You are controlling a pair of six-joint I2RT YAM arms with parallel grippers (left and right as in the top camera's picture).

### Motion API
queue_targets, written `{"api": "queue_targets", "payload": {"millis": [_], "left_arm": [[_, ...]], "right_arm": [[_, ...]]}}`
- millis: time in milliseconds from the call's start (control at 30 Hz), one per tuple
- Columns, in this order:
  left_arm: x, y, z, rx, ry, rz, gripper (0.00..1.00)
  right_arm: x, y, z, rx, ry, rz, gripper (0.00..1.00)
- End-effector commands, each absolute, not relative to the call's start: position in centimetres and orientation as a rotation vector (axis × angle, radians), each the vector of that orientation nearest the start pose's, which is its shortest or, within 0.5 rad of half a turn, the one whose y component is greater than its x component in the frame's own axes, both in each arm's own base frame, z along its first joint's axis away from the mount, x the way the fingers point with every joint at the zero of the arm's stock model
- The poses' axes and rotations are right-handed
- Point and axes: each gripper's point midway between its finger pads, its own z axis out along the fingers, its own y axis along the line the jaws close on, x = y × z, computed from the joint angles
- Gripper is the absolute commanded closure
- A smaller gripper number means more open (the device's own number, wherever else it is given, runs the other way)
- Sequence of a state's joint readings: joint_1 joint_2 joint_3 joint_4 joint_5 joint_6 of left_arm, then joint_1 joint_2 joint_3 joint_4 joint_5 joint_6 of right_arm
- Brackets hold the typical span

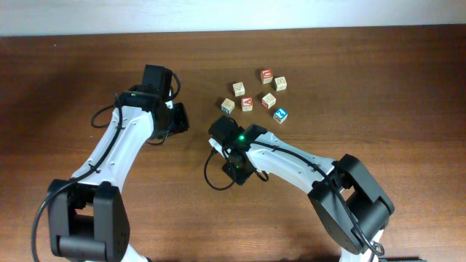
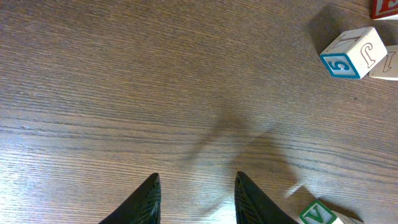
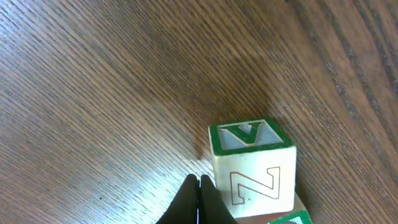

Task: Rotate 3 blocks

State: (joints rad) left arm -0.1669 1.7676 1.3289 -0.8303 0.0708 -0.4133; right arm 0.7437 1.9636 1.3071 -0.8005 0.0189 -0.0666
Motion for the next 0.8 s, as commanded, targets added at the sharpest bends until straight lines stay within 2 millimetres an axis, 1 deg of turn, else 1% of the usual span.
{"api": "queue_targets", "payload": {"millis": [0, 33, 100, 133, 200, 233, 267, 300, 333, 400, 433, 467, 533, 600, 633, 700, 767], "left_arm": [[38.7, -7.7, 9.2, -0.357, 2.833, -0.232, 0.63], [38.7, -7.7, 9.2, -0.357, 2.834, -0.232, 0.64], [38.7, -7.7, 9.2, -0.357, 2.833, -0.231, 0.63], [38.7, -7.7, 9.2, -0.354, 2.834, -0.232, 0.63], [38.7, -7.7, 9.2, -0.353, 2.834, -0.231, 0.63], [38.8, -7.4, 9.2, -0.34, 2.833, -0.226, 0.62], [39.1, -6.6, 9.3, -0.296, 2.827, -0.208, 0.6], [39.5, -4.9, 9.4, -0.309, 2.815, -0.193, 0.56], [39.7, -2.9, 9.4, -0.289, 2.812, -0.168, 0.54], [39.7, -1.3, 9.4, -0.307, 2.809, -0.152, 0.52], [39.9, -1.1, 9.4, -0.308, 2.8, -0.151, 0.51], [40.2, -1.1, 9.5, -0.306, 2.79, -0.153, 0.49], [40.2, -1.1, 9.6, -0.306, 2.787, -0.153, 0.47], [40.3, -1.1, 9.6, -0.306, 2.785, -0.153, 0.41], [40.3, -1.1, 9.6, -0.306, 2.785, -0.153, 0.39], [40.3, -1.2, 9.6, -0.306, 2.785, -0.154, 0.36], [40.3, -1.1, 9.5, -0.306, 2.785, -0.153, 0.33]], "right_arm": [[29.1, 25.1, 1.3, -1.186, 2.764, -0.031, 0.96], [29.2, 25.1, 1.6, -1.186, 2.764, -0.032, 0.96], [29.3, 26.1, 3.6, -1.194, 2.769, 0.023, 0.96], [28.6, 27.1, 4.6, -1.246, 2.766, 0.12, 0.96], [28.0, 28.7, 5.9, -1.279, 2.751, 0.259, 0.96], [28.0, 28.9, 6.1, -1.277, 2.748, 0.273, 0.96], [29.0, 29.8, 6.7, -1.146, 2.764, 0.309, 0.96], [30.3, 31.0, 7.1, -0.98, 2.759, 0.357, 0.96], [32.2, 32.4, 7.6, -0.744, 2.747, 0.41, 0.96], [34.1, 32.7, 7.2, -0.546, 2.739, 0.392, 0.96], [34.5, 33.0, 6.6, -0.525, 2.734, 0.397, 0.96], [34.8, 32.7, 6.1, -0.453, 2.752, 0.372, 0.96], [35.1, 32.2, 5.1, -0.318, 2.786, 0.344, 0.96], [35.1, 31.9, 4.3, -0.223, 2.811, 0.321, 0.96], [35.2, 31.8, 4.3, -0.189, 2.815, 0.319, 0.96], [35.0, 31.7, 4.2, -0.178, 2.822, 0.315, 0.96], [35.0, 31.6, 3.6, -0.147, 2.834, 0.307, 0.96]]}}
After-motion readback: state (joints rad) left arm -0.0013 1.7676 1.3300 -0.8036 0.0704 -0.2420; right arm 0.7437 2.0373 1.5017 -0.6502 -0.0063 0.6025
